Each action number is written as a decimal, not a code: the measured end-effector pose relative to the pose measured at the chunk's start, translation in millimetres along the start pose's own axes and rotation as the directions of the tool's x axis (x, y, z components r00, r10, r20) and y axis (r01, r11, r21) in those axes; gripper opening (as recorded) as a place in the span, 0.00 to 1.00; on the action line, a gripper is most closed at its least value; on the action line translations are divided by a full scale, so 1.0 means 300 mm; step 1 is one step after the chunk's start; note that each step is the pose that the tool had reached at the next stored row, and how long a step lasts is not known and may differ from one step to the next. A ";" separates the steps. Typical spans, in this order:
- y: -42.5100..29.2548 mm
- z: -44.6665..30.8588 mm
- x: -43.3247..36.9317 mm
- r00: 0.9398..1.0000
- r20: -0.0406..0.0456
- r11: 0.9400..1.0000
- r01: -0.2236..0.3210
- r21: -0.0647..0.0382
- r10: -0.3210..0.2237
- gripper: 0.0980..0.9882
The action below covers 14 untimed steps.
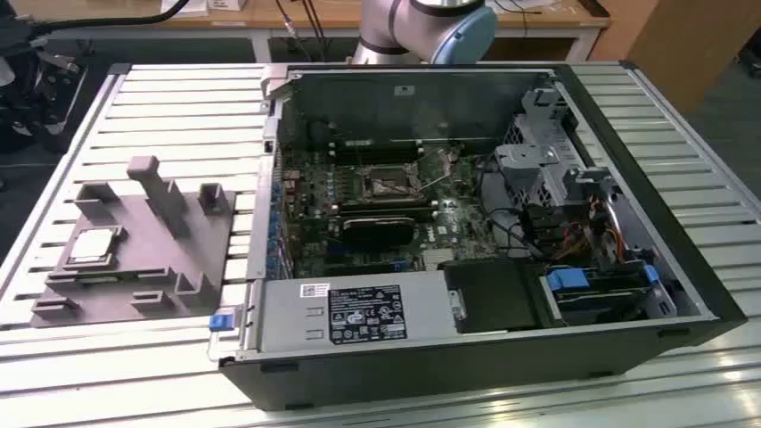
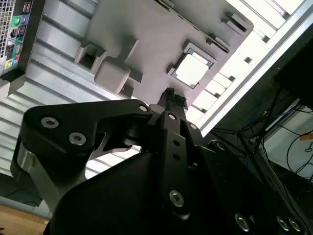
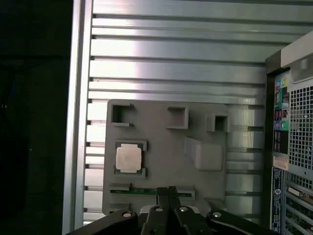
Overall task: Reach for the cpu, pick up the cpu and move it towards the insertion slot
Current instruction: 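Pick up the cpu and move it towards the insertion slot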
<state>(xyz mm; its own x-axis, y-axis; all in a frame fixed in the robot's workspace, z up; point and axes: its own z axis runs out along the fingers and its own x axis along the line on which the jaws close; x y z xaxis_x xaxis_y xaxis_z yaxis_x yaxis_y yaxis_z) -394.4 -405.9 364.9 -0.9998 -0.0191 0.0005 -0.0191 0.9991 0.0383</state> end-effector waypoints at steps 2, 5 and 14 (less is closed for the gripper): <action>0.000 0.000 0.000 1.000 0.000 1.000 0.000 0.000 0.000 0.01; 0.000 0.001 0.000 1.000 0.000 1.000 0.000 0.000 0.000 0.01; 0.000 0.009 0.005 1.000 0.000 1.000 0.000 0.000 0.000 0.01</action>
<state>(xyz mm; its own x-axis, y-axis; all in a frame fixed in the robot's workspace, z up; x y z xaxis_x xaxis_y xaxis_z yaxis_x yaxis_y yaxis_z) -396.0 -405.9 362.1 -0.9998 -0.0191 0.0003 -0.0191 0.9991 0.0382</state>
